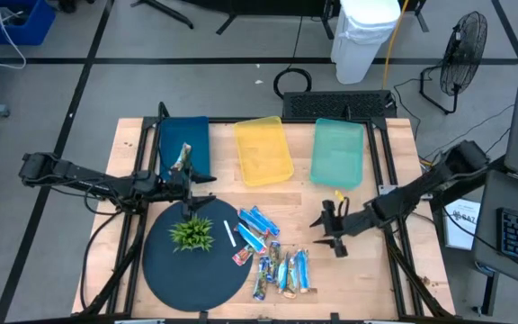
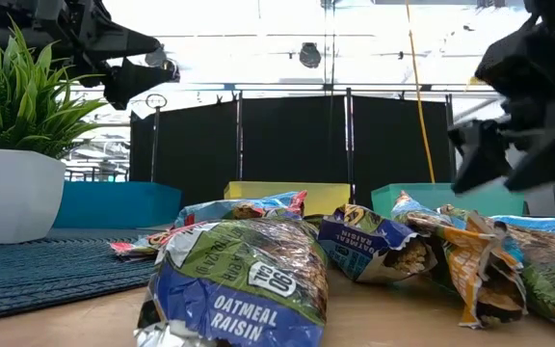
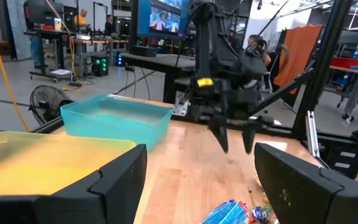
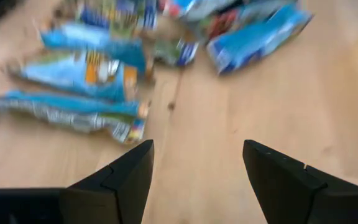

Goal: Pick and place Granola Bars by type
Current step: Put the yellow granola bar into the blue bin

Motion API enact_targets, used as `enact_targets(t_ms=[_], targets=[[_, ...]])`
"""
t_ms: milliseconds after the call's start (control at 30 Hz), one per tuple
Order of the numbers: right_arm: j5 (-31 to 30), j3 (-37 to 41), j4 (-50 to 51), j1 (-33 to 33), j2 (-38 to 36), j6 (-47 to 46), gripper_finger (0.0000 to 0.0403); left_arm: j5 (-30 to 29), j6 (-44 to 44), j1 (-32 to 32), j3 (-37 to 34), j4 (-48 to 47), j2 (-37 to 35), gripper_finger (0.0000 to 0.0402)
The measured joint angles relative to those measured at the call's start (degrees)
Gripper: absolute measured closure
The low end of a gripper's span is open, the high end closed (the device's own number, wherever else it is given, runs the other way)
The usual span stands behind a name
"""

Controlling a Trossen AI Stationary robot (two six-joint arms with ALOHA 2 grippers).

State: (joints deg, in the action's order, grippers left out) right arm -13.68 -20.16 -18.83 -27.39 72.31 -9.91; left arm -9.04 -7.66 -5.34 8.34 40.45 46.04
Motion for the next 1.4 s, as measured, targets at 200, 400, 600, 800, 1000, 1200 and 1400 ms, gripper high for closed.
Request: enact_targets(t_ms=[200,400,600,800,1000,1200,1400], targets=[[0.23,-5.23,-0.19,-4.04,9.34,-2.91,0.0165,0.0,-0.02,0.0,0.0,-0.02,0.0,0.0099],[0.03,-9.65,-0.95,-7.18,16.42,-3.95,0.0165,-0.02,-0.02,0.0,0.0,0.0,0.0,0.0097],[-1.6,-9.7,-8.59,-7.51,21.43,-4.38,0.0165,-0.04,-0.35,0.0,0.02,0.0,0.0,0.0102],[-5.55,-9.68,-9.87,-7.19,23.83,-4.43,0.0165,-0.03,-1.96,0.0,0.02,-0.13,0.02,0.0097],[-9.13,-9.68,-10.59,-7.01,23.95,-4.26,0.0199,-0.02,-2.99,0.0,0.02,-0.48,0.02,0.0102],[-7.09,-9.66,-12.84,-6.67,23.81,-2.45,0.0282,-0.02,-2.99,0.0,0.02,-0.48,0.02,0.0103],[6.51,-9.66,-19.38,-6.7,23.81,-3.0,0.0332,-0.02,-1.25,0.0,0.02,-0.44,0.02,0.01]])
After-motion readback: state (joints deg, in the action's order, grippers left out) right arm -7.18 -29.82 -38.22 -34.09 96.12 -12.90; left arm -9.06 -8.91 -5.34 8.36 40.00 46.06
